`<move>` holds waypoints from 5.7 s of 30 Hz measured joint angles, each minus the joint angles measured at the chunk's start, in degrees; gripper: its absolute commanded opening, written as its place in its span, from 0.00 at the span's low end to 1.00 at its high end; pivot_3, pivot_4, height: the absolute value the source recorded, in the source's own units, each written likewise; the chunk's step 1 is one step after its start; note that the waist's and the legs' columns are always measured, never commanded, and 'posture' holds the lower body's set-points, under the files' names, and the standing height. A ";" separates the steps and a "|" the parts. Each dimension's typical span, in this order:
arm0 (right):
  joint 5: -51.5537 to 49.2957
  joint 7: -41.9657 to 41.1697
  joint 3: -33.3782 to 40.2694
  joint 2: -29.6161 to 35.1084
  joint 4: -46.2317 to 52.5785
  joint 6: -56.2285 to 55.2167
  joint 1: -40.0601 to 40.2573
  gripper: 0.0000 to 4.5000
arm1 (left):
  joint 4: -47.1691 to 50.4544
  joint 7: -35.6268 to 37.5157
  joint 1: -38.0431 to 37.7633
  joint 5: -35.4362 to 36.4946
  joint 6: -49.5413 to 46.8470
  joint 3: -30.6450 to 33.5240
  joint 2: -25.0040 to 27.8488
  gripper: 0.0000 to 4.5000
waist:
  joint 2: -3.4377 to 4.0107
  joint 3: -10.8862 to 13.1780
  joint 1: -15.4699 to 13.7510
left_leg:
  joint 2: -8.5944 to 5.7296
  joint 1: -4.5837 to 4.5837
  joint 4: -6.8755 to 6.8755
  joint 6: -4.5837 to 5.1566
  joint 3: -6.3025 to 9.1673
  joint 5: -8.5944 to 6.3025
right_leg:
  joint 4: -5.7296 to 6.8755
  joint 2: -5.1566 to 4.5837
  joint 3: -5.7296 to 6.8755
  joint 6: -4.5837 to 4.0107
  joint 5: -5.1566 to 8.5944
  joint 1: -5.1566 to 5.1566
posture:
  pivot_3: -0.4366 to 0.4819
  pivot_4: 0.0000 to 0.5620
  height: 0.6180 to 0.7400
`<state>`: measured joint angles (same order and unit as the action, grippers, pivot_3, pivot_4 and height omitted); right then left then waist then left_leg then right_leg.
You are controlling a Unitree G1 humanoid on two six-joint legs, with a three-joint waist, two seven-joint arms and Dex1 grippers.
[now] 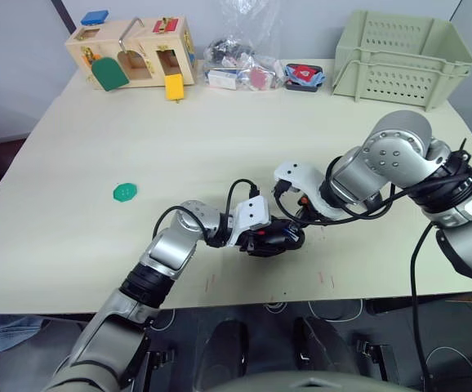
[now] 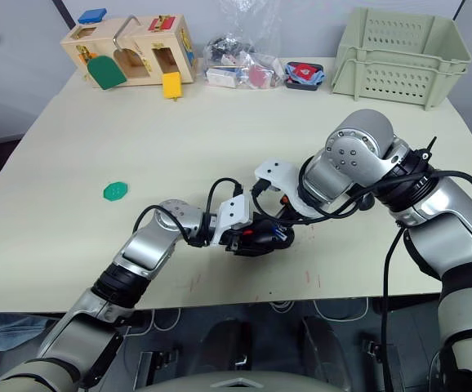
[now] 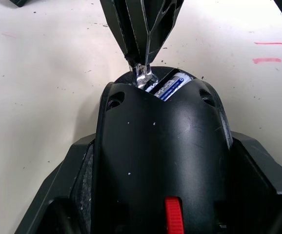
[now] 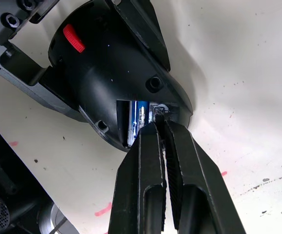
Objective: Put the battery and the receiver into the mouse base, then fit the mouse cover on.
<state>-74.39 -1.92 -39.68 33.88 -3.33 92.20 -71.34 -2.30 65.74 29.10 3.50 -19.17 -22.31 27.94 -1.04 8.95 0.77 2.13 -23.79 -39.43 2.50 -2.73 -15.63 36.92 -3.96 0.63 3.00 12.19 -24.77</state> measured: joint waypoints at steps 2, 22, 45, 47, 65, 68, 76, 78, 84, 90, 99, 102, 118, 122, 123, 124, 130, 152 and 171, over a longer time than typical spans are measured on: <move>0.12 -0.01 0.00 -0.11 0.02 0.00 0.00 0.00 | 0.05 0.01 0.01 0.01 -0.16 0.00 0.01 0.66 | 0.00 0.00 0.00 | 0.00 0.00 0.00 0.00 0.00 0.00 | 0.00 0.00 0.00 0.00 0.00 0.00 | 0.48 0.27 1.00; 4.31 -2.19 -1.04 -0.19 2.40 0.01 0.52 0.00 | 1.05 0.00 -0.07 0.02 -1.48 -0.20 0.52 0.66 | 0.00 0.00 0.04 | 0.00 0.01 0.02 0.00 0.00 0.00 | -0.02 0.01 0.00 0.00 0.00 -0.01 | 0.48 0.27 1.00; 6.18 -2.01 0.05 -0.58 4.37 -0.06 2.12 0.00 | 1.28 -0.07 -0.15 0.02 -1.80 -0.24 0.69 0.66 | 0.00 -0.07 0.12 | 0.02 0.03 0.04 0.00 0.00 0.00 | -0.02 0.03 0.00 -0.01 0.01 0.00 | 0.48 0.27 1.00; 6.15 -1.51 0.22 -0.37 5.40 -0.10 2.52 0.00 | 1.34 -0.08 -0.17 0.03 -1.88 -0.24 0.69 0.66 | 0.00 -0.07 0.12 | 0.02 0.03 0.04 0.00 0.00 0.00 | -0.02 0.03 0.00 -0.01 0.01 0.00 | 0.48 0.27 1.00; 8.57 -1.21 3.95 0.76 11.29 -0.41 7.40 0.00 | 1.64 0.09 -0.10 0.23 -2.95 -0.35 0.65 0.66 | 0.00 -0.28 0.04 | 0.02 0.04 0.13 0.00 0.01 0.00 | -0.09 0.02 0.01 -0.01 0.01 0.01 | 0.48 0.27 1.00; 7.84 -1.23 4.79 1.53 11.46 -0.93 8.27 0.00 | 1.64 0.09 -0.11 0.32 -2.95 -0.37 0.65 0.66 | 0.01 -0.28 0.03 | 0.02 0.04 0.14 0.01 0.00 -0.01 | -0.10 0.02 0.01 -0.01 0.01 0.01 | 0.48 0.27 1.00; 6.63 0.00 4.99 1.96 12.01 -1.10 8.68 0.00 | 1.58 0.08 -0.09 0.49 -2.95 -0.39 0.66 0.66 | 0.01 -0.29 0.03 | 0.02 0.04 0.14 0.01 0.00 -0.01 | -0.10 0.02 0.01 -0.01 0.01 0.01 | 0.48 0.27 1.00; 6.16 0.46 5.26 1.99 12.02 -1.11 8.91 0.00 | 1.58 0.08 -0.09 0.49 -2.95 -0.40 0.66 0.66 | 0.01 -0.30 0.02 | 0.02 0.04 0.14 0.01 0.01 -0.01 | -0.10 0.02 0.01 -0.01 0.01 0.01 | 0.48 0.27 1.00; 4.83 2.55 6.65 1.51 11.79 -1.05 9.87 0.00 | 1.76 0.06 -0.25 0.51 -2.99 -0.31 0.88 0.66 | 0.00 -0.31 0.07 | 0.02 0.05 0.15 0.01 0.00 -0.01 | -0.10 0.02 0.01 -0.01 0.01 0.01 | 0.48 0.27 1.00; 5.31 3.52 7.43 0.54 11.87 -0.50 10.44 0.00 | 1.76 -0.02 -0.29 0.49 -3.17 -0.30 0.96 0.66 | 0.01 -0.42 0.16 | 0.03 0.07 0.16 0.01 0.00 -0.01 | -0.10 0.04 0.00 -0.01 0.01 0.01 | 0.48 0.27 1.00; 6.58 4.84 7.72 -1.21 12.29 -0.02 10.43 0.00 | 1.58 0.04 -0.10 0.56 -3.42 -0.29 1.00 0.66 | 0.01 -0.44 0.19 | 0.04 0.08 0.16 0.01 0.02 0.00 | -0.07 0.07 0.00 -0.02 0.01 0.01 | 0.48 0.27 1.00; 6.43 5.11 7.88 -1.24 12.32 -0.02 10.58 0.00 | 1.58 0.03 -0.10 0.57 -3.42 -0.30 1.03 0.66 | 0.01 -0.44 0.21 | 0.04 0.08 0.16 0.01 0.01 0.00 | -0.07 0.07 0.00 -0.02 0.01 0.01 | 0.48 0.27 1.00; 4.42 7.94 12.25 -1.13 13.49 -0.31 15.48 0.00 | 1.58 0.07 -0.10 0.95 -3.43 -0.34 1.05 0.66 | 0.01 -0.44 0.13 | 0.05 0.04 0.16 0.01 0.01 -0.01 | -0.09 0.07 0.00 -0.02 0.01 0.00 | 0.48 0.27 1.00; 4.88 8.63 14.07 -1.83 14.05 -0.08 16.94 0.00 | 1.21 0.34 0.18 1.03 -3.42 -0.37 1.06 0.66 | 0.01 -0.44 0.14 | 0.04 0.05 0.16 0.01 0.00 -0.01 | -0.10 0.07 -0.01 -0.01 0.01 0.00 | 0.48 0.27 1.00; 4.96 8.70 14.39 -1.93 14.27 -0.06 17.26 0.00 | 1.21 0.34 0.18 1.03 -3.42 -0.38 1.06 0.66 | 0.01 -0.44 0.14 | 0.04 0.05 0.16 0.01 0.01 -0.01 | -0.10 0.07 0.00 -0.01 0.01 0.01 | 0.48 0.27 1.00; 5.16 8.85 15.31 -2.13 14.81 -0.05 18.20 0.00 | 1.21 0.34 0.17 1.03 -3.42 -0.37 1.10 0.66 | 0.01 -0.44 0.15 | 0.05 0.06 0.16 0.01 0.01 -0.01 | -0.09 0.07 -0.01 -0.01 0.01 0.01 | 0.48 0.27 1.00; 5.94 9.78 16.08 -2.14 17.01 -0.28 19.91 0.00 | 1.34 0.33 0.09 1.02 -3.42 -0.39 1.17 0.66 | 0.01 -0.44 0.18 | 0.05 0.06 0.16 0.01 0.00 -0.01 | -0.09 0.07 -0.01 -0.01 0.01 0.01 | 0.48 0.27 1.00; 9.93 2.62 18.51 2.58 22.36 -0.11 22.35 0.64 | 1.57 0.30 0.01 1.16 -3.42 -0.64 1.36 0.66 | 0.01 -0.43 0.12 | 0.04 0.04 0.17 0.01 0.04 -0.01 | -0.12 0.09 0.00 -0.02 0.02 0.00 | 0.48 0.27 1.00; 32.09 -23.65 28.94 7.98 31.65 -37.71 47.50 0.01 | 2.15 0.25 0.01 1.29 -4.05 -0.64 1.85 0.66 | -0.01 -0.42 0.05 | 0.05 0.08 0.16 0.01 -0.01 -0.01 | -0.14 0.20 -0.08 0.00 0.03 0.01 | 0.48 0.27 1.00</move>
<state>-42.30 -25.56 -10.73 41.86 28.32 54.49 -23.85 -0.15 65.99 29.11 4.78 -23.22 -22.95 29.79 -1.05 8.53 0.82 2.18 -23.71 -39.27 2.51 -2.74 -15.64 36.79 -3.76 0.55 3.00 12.22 -24.76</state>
